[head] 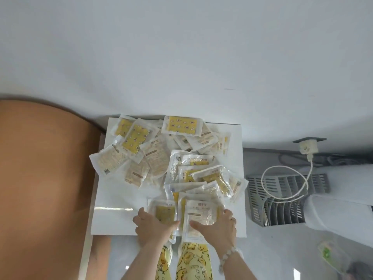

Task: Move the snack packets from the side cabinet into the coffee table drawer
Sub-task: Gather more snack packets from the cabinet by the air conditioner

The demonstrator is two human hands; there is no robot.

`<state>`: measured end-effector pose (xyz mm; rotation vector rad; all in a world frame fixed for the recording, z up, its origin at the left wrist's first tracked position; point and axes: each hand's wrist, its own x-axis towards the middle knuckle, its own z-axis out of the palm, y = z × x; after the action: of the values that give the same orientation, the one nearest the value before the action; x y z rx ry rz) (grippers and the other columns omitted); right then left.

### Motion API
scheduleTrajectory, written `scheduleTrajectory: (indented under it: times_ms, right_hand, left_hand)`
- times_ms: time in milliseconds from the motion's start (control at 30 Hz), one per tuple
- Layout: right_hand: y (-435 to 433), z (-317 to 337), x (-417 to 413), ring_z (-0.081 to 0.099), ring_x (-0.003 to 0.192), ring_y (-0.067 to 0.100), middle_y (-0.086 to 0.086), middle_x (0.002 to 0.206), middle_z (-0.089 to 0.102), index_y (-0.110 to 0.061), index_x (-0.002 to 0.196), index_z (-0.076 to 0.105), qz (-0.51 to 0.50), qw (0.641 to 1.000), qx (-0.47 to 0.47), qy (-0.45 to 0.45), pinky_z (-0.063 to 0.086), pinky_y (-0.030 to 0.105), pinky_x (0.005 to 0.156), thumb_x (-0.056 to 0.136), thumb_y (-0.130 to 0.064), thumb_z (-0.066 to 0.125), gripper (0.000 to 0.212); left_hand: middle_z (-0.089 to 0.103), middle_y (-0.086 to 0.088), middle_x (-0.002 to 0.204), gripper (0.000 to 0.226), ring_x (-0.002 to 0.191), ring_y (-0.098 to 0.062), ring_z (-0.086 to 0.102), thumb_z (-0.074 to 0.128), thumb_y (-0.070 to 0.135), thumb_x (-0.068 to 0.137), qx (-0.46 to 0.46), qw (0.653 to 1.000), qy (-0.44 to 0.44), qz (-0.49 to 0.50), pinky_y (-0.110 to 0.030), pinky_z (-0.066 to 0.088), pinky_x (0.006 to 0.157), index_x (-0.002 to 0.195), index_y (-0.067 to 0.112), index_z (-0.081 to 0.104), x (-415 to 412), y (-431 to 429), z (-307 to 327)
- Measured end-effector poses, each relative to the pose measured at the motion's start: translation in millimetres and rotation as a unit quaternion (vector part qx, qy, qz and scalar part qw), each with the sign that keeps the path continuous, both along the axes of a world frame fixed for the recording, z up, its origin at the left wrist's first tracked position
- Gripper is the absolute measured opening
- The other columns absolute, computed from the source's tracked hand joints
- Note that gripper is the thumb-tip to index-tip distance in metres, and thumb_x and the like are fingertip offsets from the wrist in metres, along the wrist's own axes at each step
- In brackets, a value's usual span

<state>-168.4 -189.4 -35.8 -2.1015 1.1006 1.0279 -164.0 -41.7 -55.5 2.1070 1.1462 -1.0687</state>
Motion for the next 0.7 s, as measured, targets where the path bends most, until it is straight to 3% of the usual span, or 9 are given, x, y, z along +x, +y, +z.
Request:
scheduleTrajectory:
  times_ms: [133,333,467,567,633,700]
  right_hand:
    - [5,-19,-4,0.044,0.124,0.029,0.013,0.131,0.043,-0.004,0.134,0.029,-0.045,0.998,-0.041,-0.02,0.043,0.039,0.095,0.057,-0.042,0.088,0.104]
    - [6,-34,-5,0.049,0.118,0.027,0.01,0.124,0.052,-0.008,0.126,0.037,-0.053,0.997,-0.056,-0.031,0.045,0.039,0.094,0.057,-0.048,0.085,0.093]
    - [4,-36,-7,0.042,0.12,0.025,0.006,0.123,0.046,-0.012,0.125,0.046,0.008,0.993,-0.113,-0.039,0.036,0.038,0.097,0.061,-0.06,0.077,0.085]
    - [-1,-38,-8,0.049,0.114,0.024,0.004,0.116,0.053,-0.014,0.119,0.052,-0.001,0.994,-0.09,-0.061,0.04,0.038,0.096,0.066,-0.057,0.075,0.072]
    - [-5,-38,-6,0.058,0.103,0.026,0.004,0.105,0.061,-0.013,0.111,0.052,-0.033,0.997,-0.046,-0.058,0.046,0.038,0.089,0.067,-0.055,0.076,0.065]
    - [-8,-33,-3,0.061,0.093,0.026,0.005,0.102,0.064,-0.012,0.115,0.052,-0.059,0.997,-0.021,-0.05,0.048,0.03,0.073,0.069,-0.052,0.076,0.065]
  left_hand:
    - [0.03,-0.015,0.138,0.109,0.119,-0.035,0.05,0.087,0.033,0.063,0.009,1.0,-0.018,0.024,-0.042,0.048,0.091,0.143,0.006,0.018,3,-3,-19]
    - [0.055,-0.004,0.114,0.075,0.112,-0.026,0.051,0.08,0.045,0.066,0.078,0.993,-0.014,-0.087,-0.035,0.047,0.084,0.119,0.009,0.041,-1,-6,-30]
    - [0.063,-0.001,0.09,0.024,0.084,-0.021,0.059,0.073,0.027,0.077,-0.022,0.998,-0.051,-0.04,-0.026,0.046,0.066,0.086,0.017,0.053,-5,-6,-35]
    - [0.058,0.001,0.067,0.022,0.063,-0.017,0.054,0.072,0.015,0.074,-0.071,0.994,-0.088,0.0,-0.021,0.039,0.053,0.066,0.015,0.051,-10,-4,-30]
    - [0.059,-0.002,0.065,0.017,0.057,-0.015,0.052,0.074,0.012,0.072,-0.101,0.987,-0.112,0.05,-0.019,0.04,0.052,0.069,0.009,0.057,-10,-3,-24]
    - [0.061,-0.001,0.067,0.017,0.06,-0.012,0.054,0.077,0.014,0.071,-0.121,0.98,-0.126,0.097,-0.016,0.041,0.051,0.074,0.009,0.061,-9,-2,-15]
